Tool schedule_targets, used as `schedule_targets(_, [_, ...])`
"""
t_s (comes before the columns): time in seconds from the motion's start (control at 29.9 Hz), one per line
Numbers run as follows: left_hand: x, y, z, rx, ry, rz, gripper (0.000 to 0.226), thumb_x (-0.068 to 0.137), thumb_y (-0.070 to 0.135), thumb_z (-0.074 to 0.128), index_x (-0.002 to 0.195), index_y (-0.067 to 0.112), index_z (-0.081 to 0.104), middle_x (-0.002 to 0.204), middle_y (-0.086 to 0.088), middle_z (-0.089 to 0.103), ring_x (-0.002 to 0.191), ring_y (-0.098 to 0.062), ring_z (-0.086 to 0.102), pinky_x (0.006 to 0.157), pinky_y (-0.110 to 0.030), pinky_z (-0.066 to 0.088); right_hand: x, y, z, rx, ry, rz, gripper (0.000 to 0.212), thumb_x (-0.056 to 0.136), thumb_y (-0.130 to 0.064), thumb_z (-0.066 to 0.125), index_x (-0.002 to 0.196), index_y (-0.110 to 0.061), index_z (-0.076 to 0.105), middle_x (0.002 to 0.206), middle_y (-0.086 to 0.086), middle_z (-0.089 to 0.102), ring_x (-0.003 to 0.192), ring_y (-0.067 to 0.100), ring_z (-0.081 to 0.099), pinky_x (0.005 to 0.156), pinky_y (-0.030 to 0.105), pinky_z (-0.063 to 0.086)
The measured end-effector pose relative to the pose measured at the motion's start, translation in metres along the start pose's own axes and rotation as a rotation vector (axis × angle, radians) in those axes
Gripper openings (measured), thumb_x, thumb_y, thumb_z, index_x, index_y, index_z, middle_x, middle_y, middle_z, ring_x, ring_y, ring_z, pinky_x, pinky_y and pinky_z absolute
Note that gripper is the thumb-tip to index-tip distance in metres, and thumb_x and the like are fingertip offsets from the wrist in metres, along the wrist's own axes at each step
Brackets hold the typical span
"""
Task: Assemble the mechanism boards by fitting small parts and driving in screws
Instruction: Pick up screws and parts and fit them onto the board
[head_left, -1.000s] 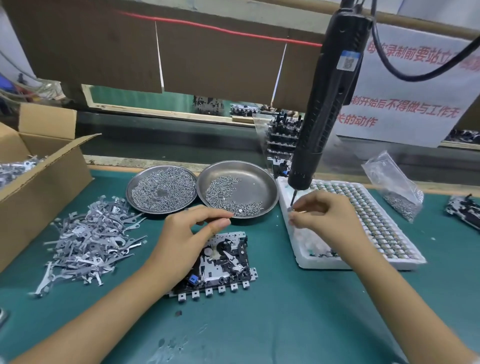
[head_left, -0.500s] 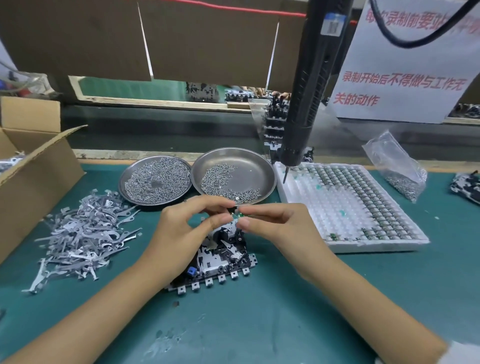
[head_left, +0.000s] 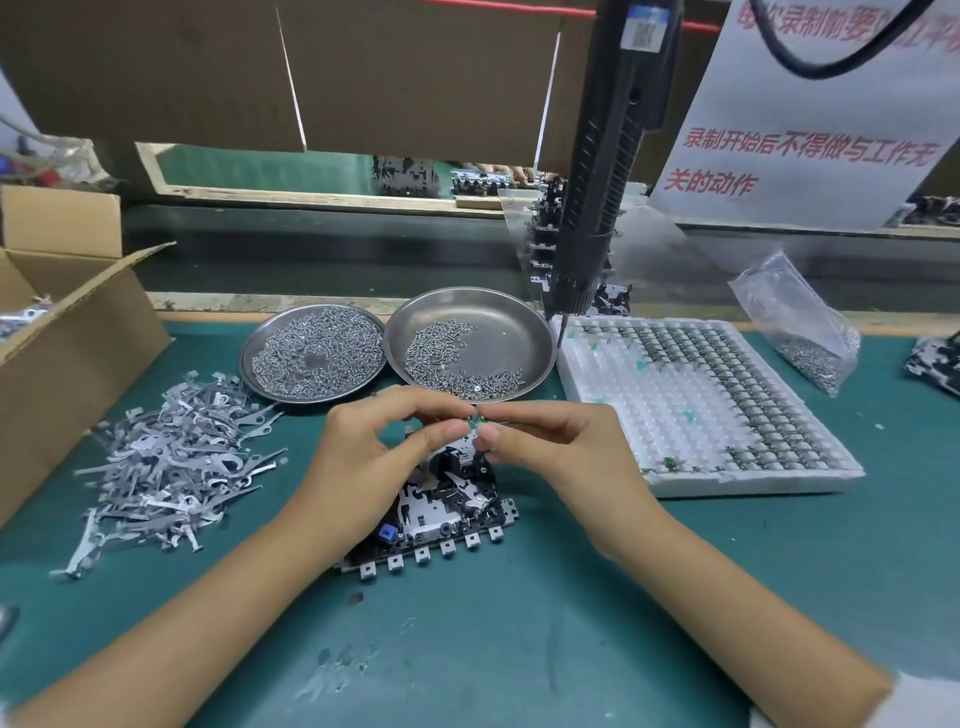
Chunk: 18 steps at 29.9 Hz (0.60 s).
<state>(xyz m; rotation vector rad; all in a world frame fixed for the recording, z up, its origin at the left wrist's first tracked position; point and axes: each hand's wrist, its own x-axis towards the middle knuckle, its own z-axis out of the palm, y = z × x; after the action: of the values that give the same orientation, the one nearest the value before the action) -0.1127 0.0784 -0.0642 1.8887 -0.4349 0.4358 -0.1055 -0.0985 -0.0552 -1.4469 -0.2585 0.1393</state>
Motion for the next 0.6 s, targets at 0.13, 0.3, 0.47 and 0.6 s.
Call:
schedule_targets(0.13, [-0.0003, -0.0008, -0.0004, -0.012, -0.022, -0.005, 0.015, 0.075, 0.025, 0.068, 0.089, 0.027, 0.072, 0.090, 0.015, 0.071, 0.088, -0.004, 0.063, 0.080, -0.012, 0.044, -0.0005, 0.0015, 0.0023, -0.054, 0.009, -0.054, 0.016, 0.079, -0.005, 0.073, 0.094, -0.011, 0.074, 0.085, 0.005, 0.075, 0.077, 0.014, 0.070, 0.065, 0.019, 0.053])
schedule_targets(0.3, [0.0012, -0.0013, -0.0014, 0.090, 0.011, 0.073, 0.018, 0.075, 0.027, 0.068, 0.093, 0.028, 0.069, 0.091, 0.010, 0.064, 0.091, -0.009, 0.057, 0.084, -0.017, 0.043, -0.0009, 0.0040, 0.0035, -0.178, -0.007, -0.122, 0.022, 0.083, -0.009, 0.071, 0.100, -0.022, 0.074, 0.093, -0.002, 0.074, 0.078, 0.010, 0.067, 0.068, 0.025, 0.055])
schedule_targets(0.47, [0.0027, -0.0032, -0.0054, 0.183, 0.011, 0.115, 0.028, 0.075, 0.034, 0.070, 0.101, 0.031, 0.061, 0.093, 0.014, 0.058, 0.089, -0.001, 0.053, 0.084, -0.011, 0.038, -0.0009, 0.0053, 0.0056, -0.258, -0.002, -0.192, 0.021, 0.082, -0.007, 0.072, 0.090, -0.026, 0.076, 0.092, -0.002, 0.073, 0.085, 0.025, 0.066, 0.078, 0.036, 0.055])
schedule_targets(0.6, [0.0027, -0.0044, -0.0095, 0.204, -0.053, 0.098, 0.028, 0.074, 0.037, 0.072, 0.099, 0.027, 0.067, 0.089, 0.013, 0.062, 0.088, -0.009, 0.056, 0.084, -0.029, 0.045, -0.0017, 0.0087, 0.0068, -0.297, 0.008, -0.233, 0.024, 0.080, -0.002, 0.072, 0.086, -0.025, 0.075, 0.087, 0.003, 0.072, 0.082, 0.032, 0.063, 0.072, 0.038, 0.051])
